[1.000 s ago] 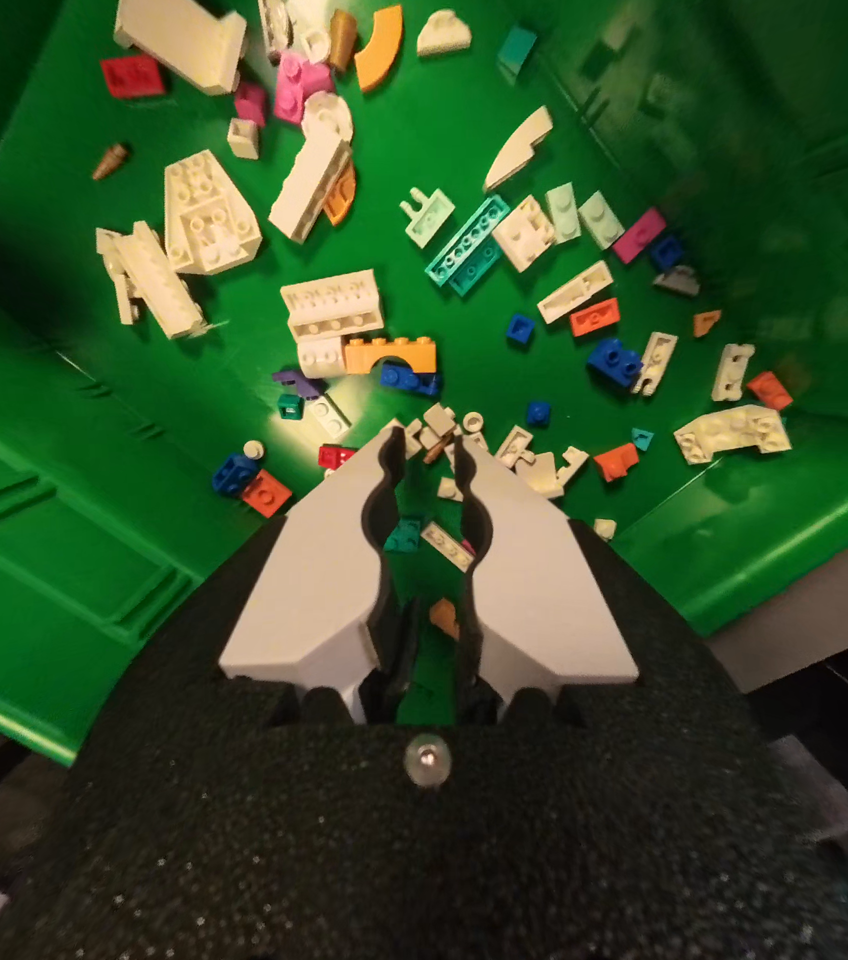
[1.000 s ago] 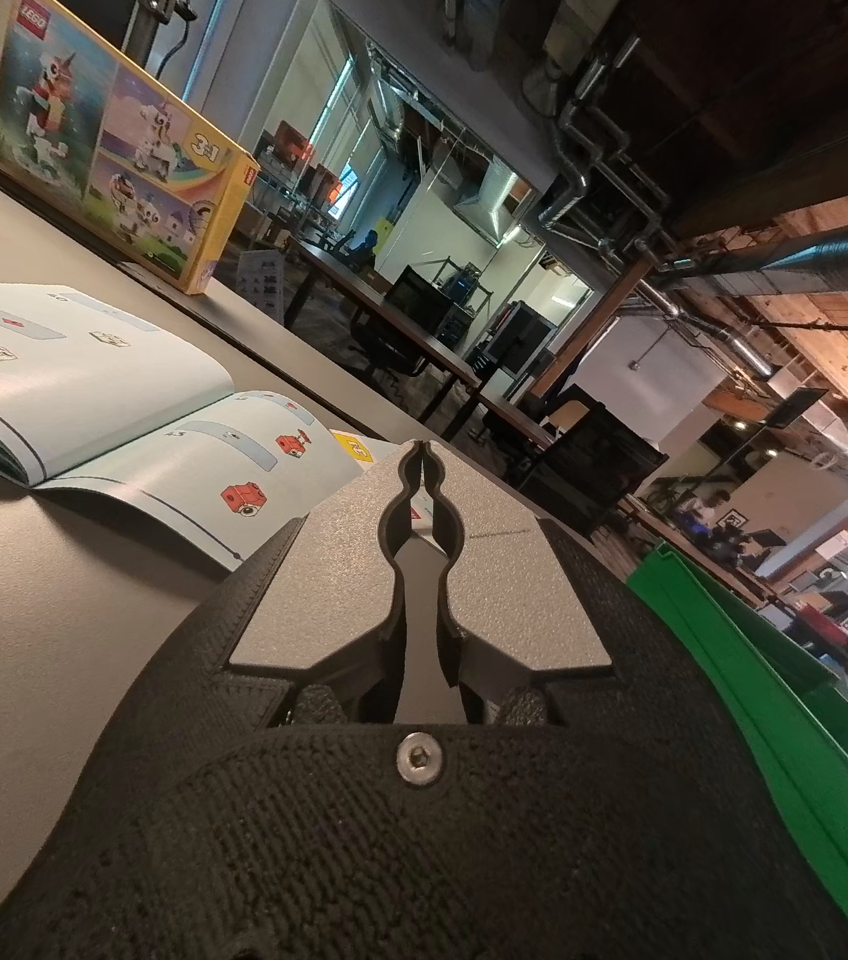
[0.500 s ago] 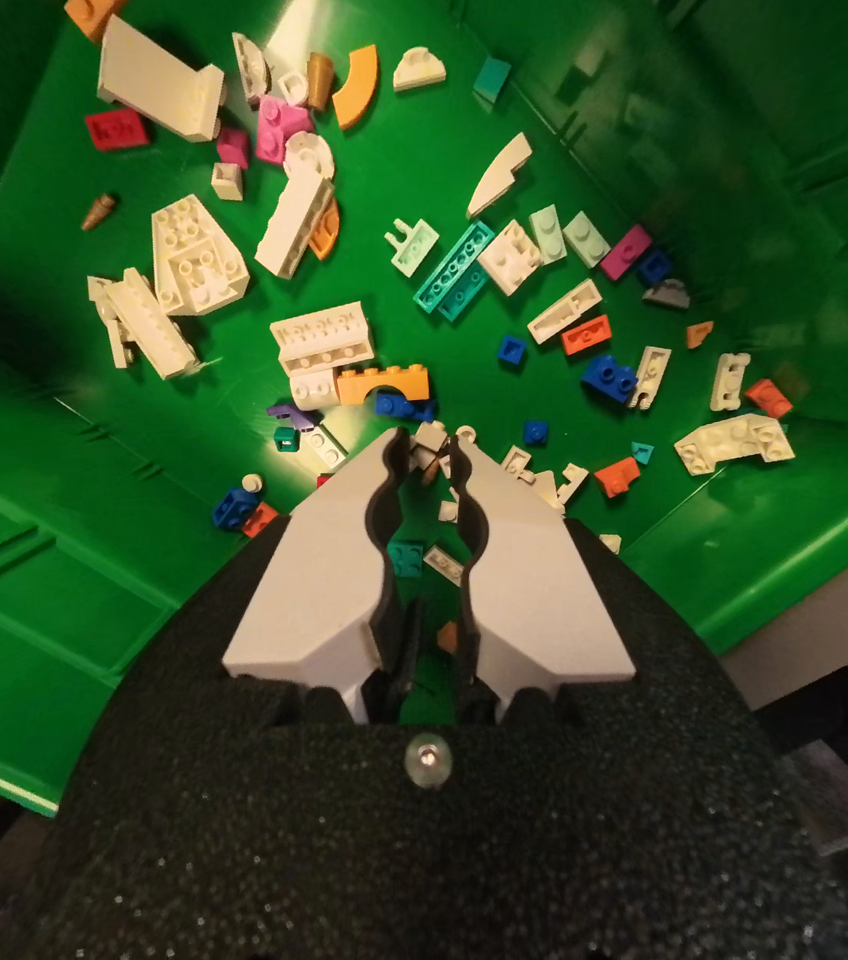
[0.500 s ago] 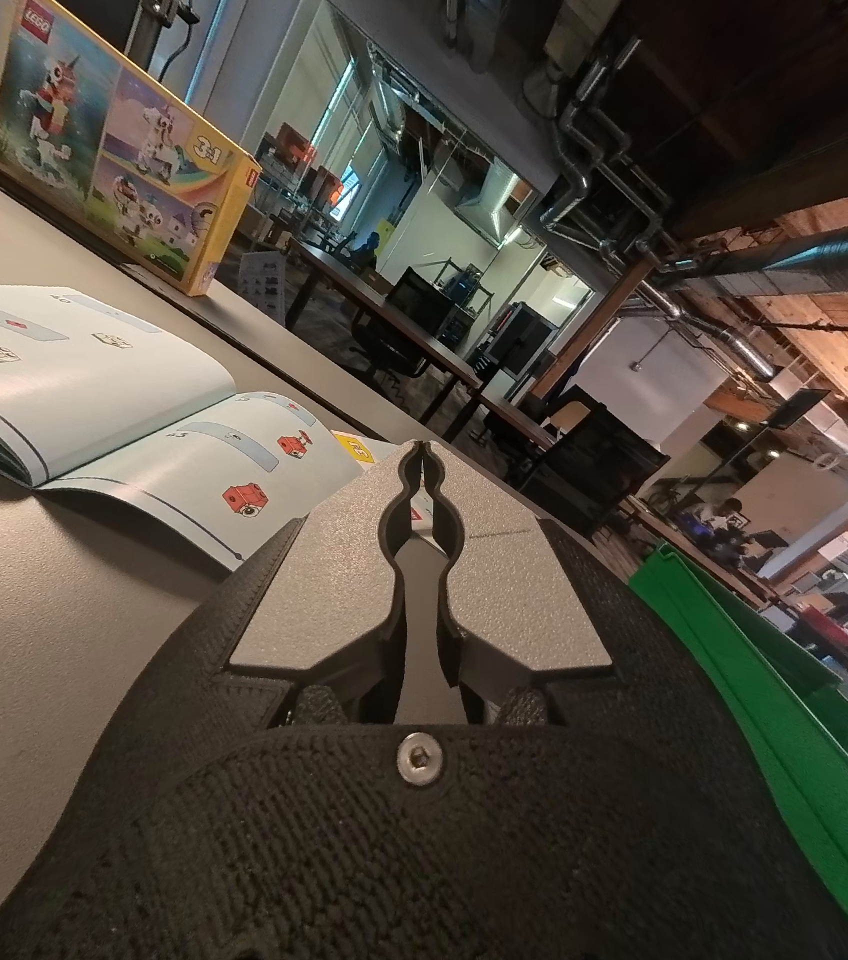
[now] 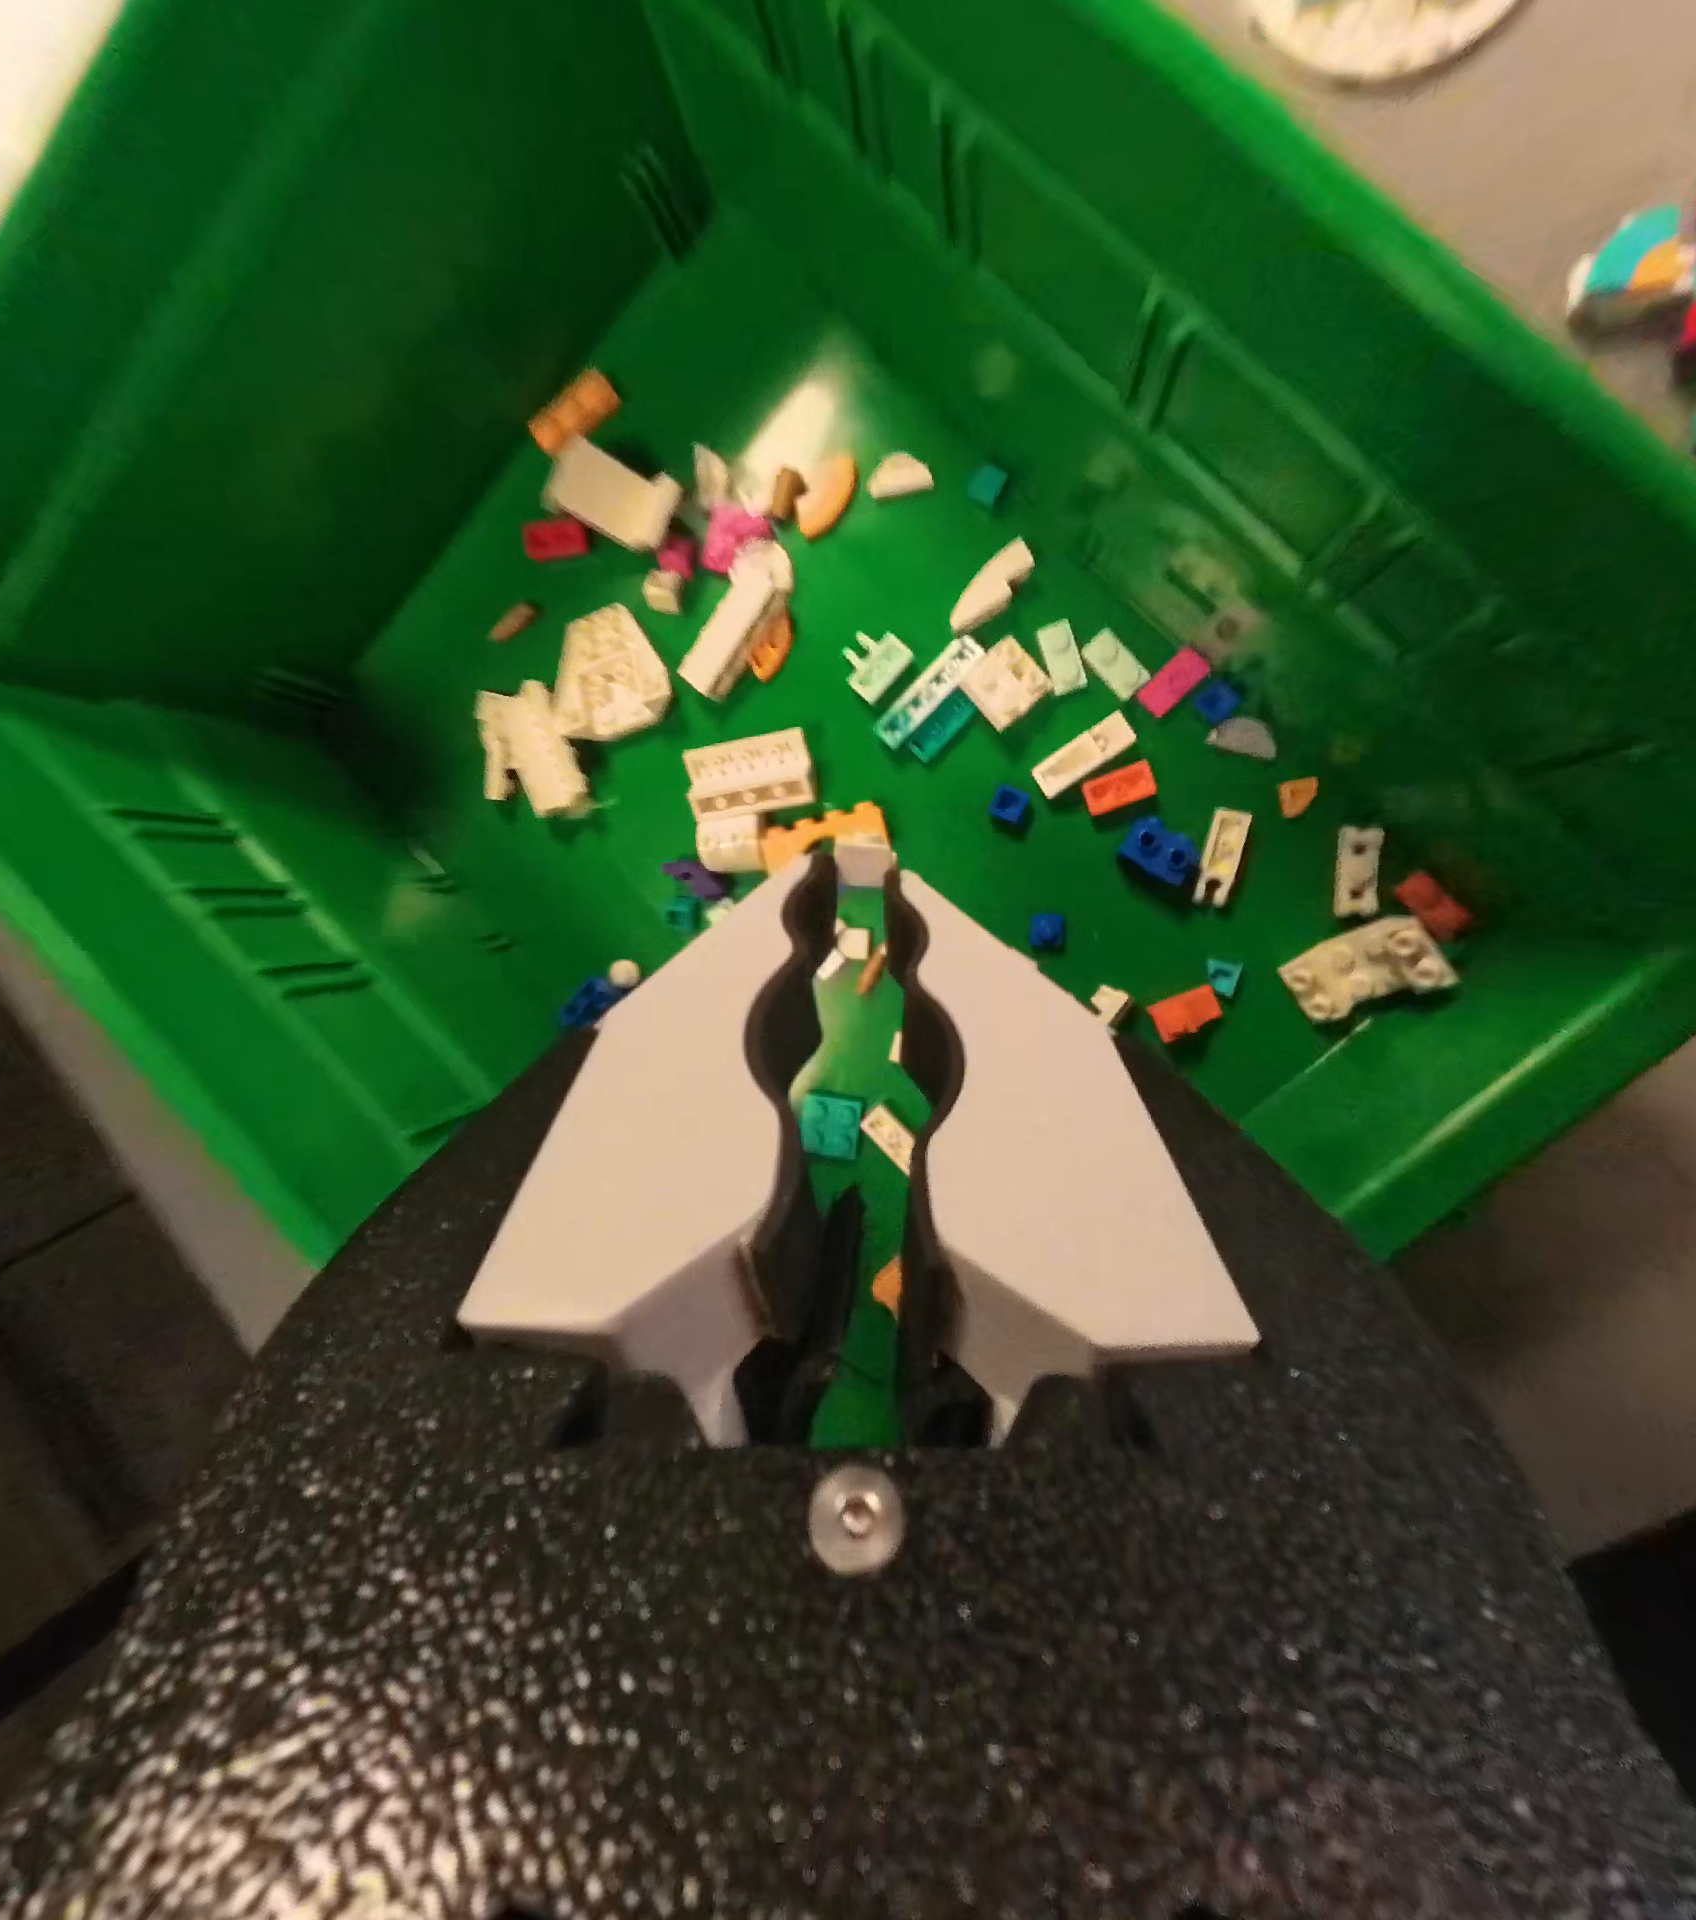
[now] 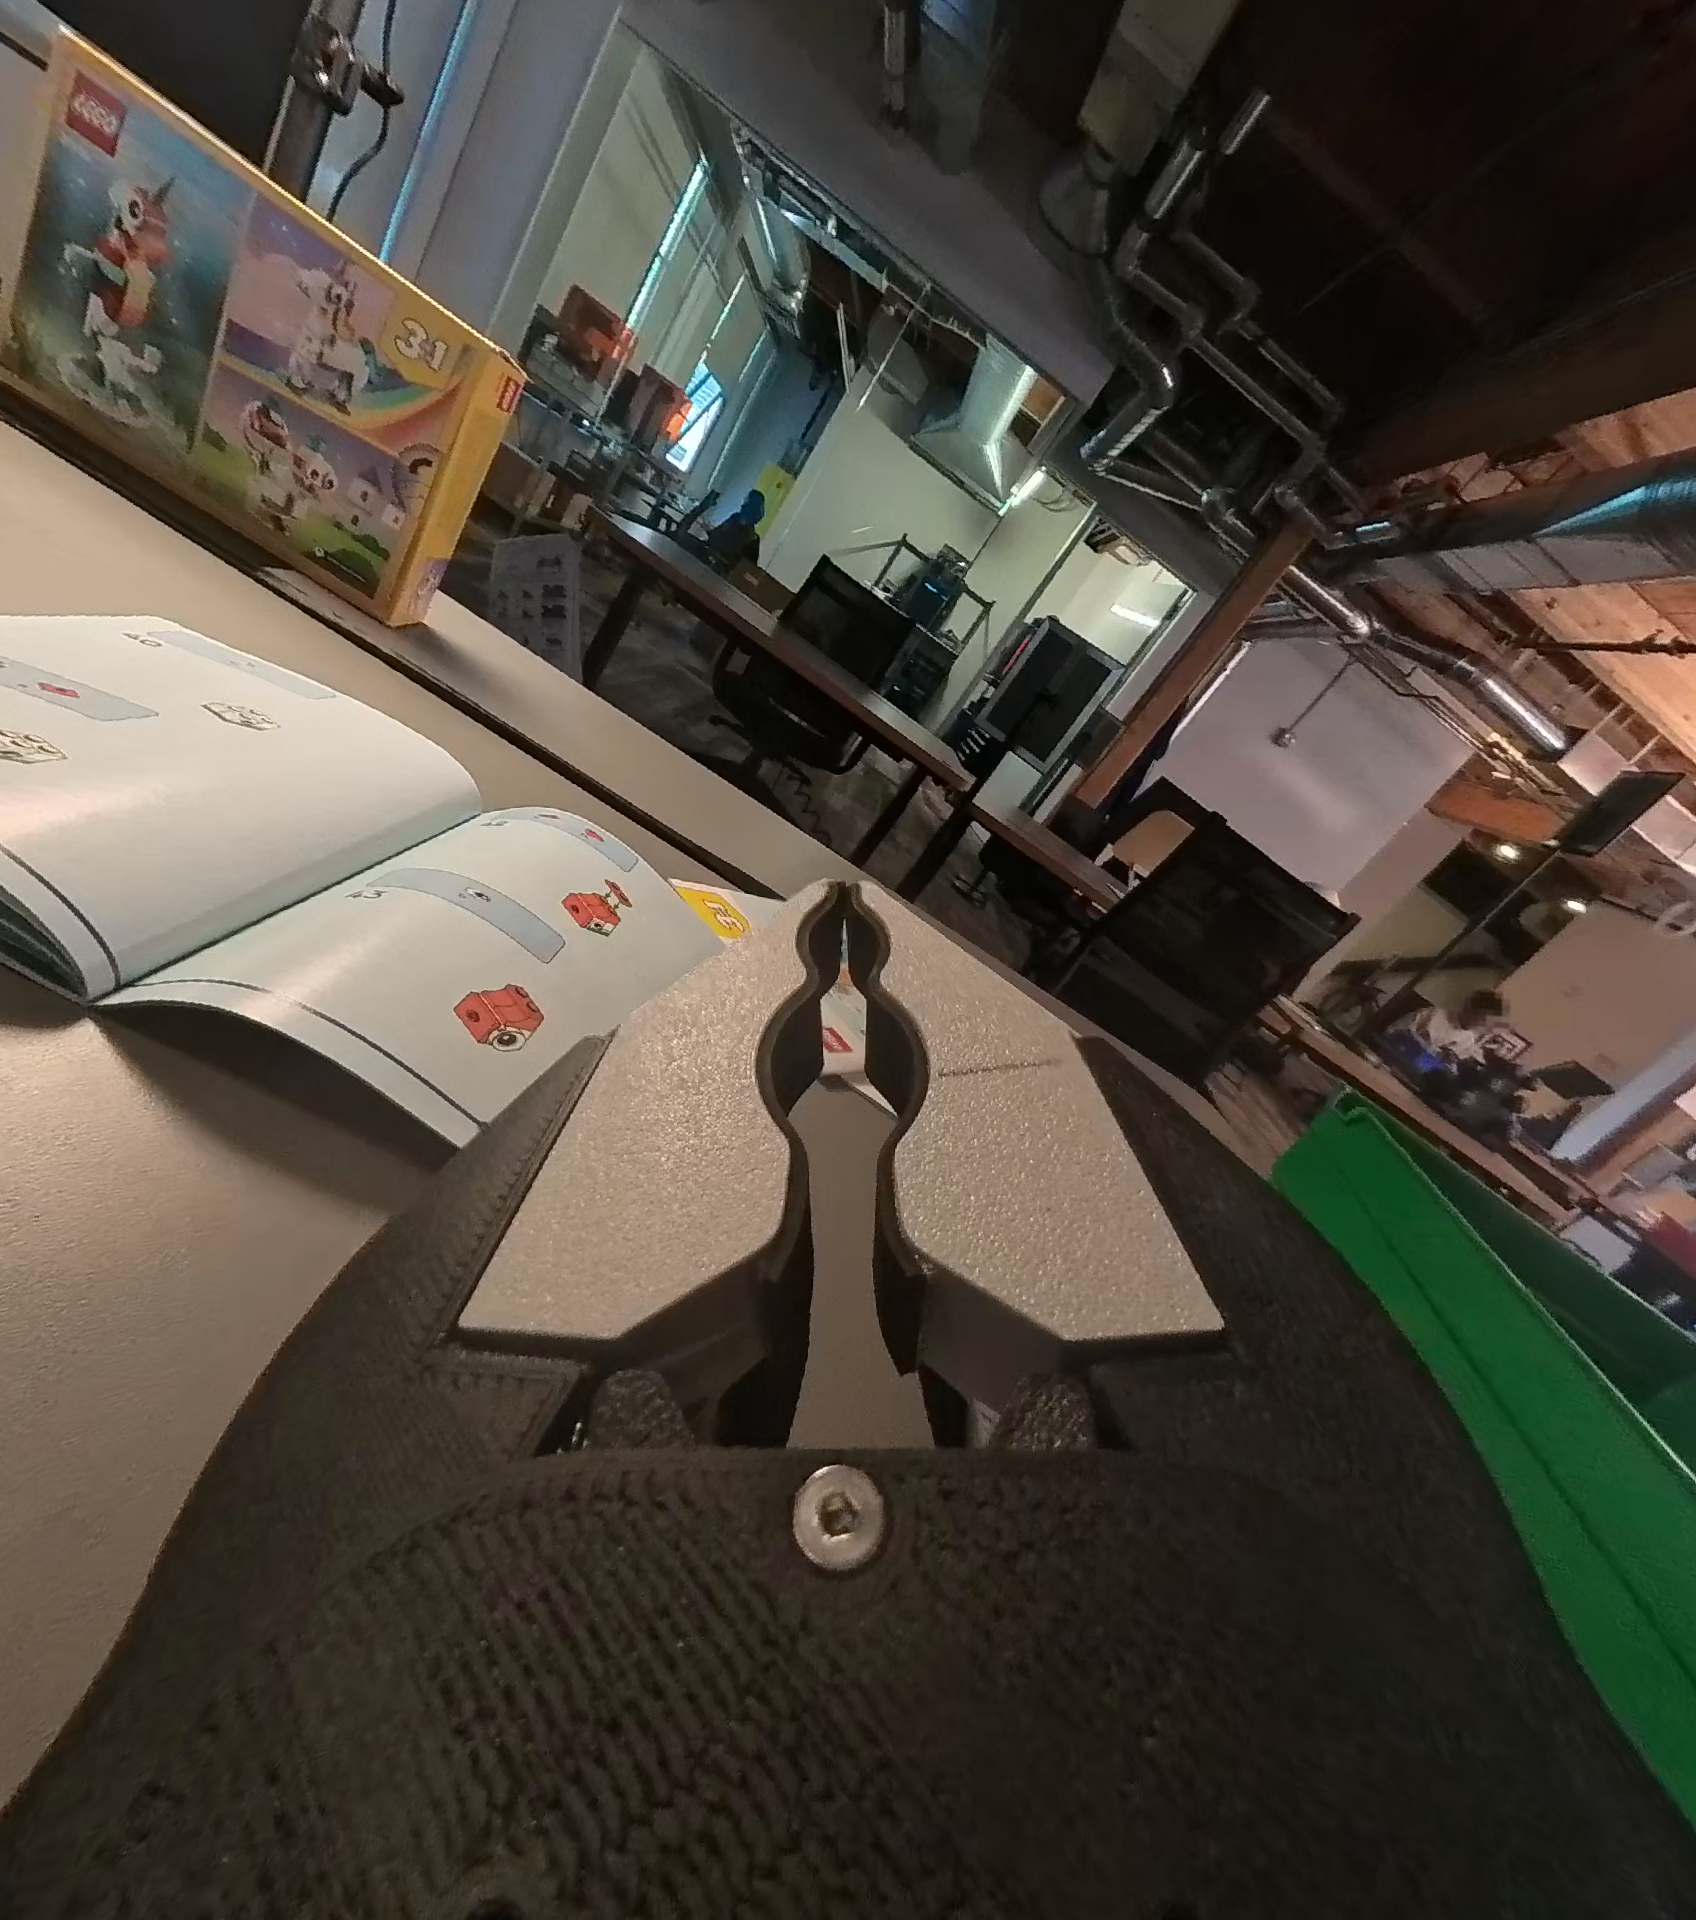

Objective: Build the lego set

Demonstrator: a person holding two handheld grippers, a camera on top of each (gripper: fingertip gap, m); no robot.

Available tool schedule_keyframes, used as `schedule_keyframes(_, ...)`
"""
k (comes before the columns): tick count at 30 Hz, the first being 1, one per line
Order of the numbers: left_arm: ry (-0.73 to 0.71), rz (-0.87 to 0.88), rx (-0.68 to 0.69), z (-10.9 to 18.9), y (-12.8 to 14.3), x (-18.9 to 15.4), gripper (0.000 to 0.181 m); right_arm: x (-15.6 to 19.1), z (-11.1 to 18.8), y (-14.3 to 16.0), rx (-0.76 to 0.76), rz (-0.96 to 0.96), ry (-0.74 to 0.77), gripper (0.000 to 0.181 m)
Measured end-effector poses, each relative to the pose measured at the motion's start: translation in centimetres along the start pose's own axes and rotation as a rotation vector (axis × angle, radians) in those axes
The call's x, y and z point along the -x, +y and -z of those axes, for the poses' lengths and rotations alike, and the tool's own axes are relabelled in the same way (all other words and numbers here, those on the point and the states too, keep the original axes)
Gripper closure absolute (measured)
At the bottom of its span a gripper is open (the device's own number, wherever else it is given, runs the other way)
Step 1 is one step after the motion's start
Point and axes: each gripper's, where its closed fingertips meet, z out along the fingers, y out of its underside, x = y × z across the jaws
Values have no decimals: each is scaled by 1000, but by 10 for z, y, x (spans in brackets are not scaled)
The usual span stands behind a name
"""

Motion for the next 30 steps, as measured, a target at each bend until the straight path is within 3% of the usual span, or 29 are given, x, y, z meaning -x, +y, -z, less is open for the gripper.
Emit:
schedule_keyframes(1, -54, -4, -45, 11, -7, -1, 174, 0, 0, -1, -6, -7, -4, 181)
schedule_keyframes(4, -145, -7, -216, 42, -33, -23, 175, 0, 2, -4, -28, -39, -11, 181)
schedule_keyframes(8, -160, -26, -441, 75, -73, -74, 175, -2, 6, -11, -71, -119, -29, 181)
schedule_keyframes(13, 57, -98, -617, 87, -123, -167, 175, 13, 10, -24, -140, -142, -128, 181)
schedule_keyframes(16, 228, -178, -603, 66, -142, -229, 175, 23, 14, -32, -181, -143, -188, 181)
schedule_keyframes(20, 318, -241, -469, 4, -149, -278, 175, 25, 19, -38, -213, -141, -214, 181)
schedule_keyframes(24, 370, -231, -333, -43, -153, -296, 174, 22, 22, -39, -218, -110, -207, 181)
schedule_keyframes(27, 428, -217, -302, -55, -161, -306, 174, 25, 24, -42, -225, -115, -230, 181)
schedule_keyframes(30, 398, -233, -271, -66, -166, -303, 174, 34, 25, -44, -227, -152, -297, 181)
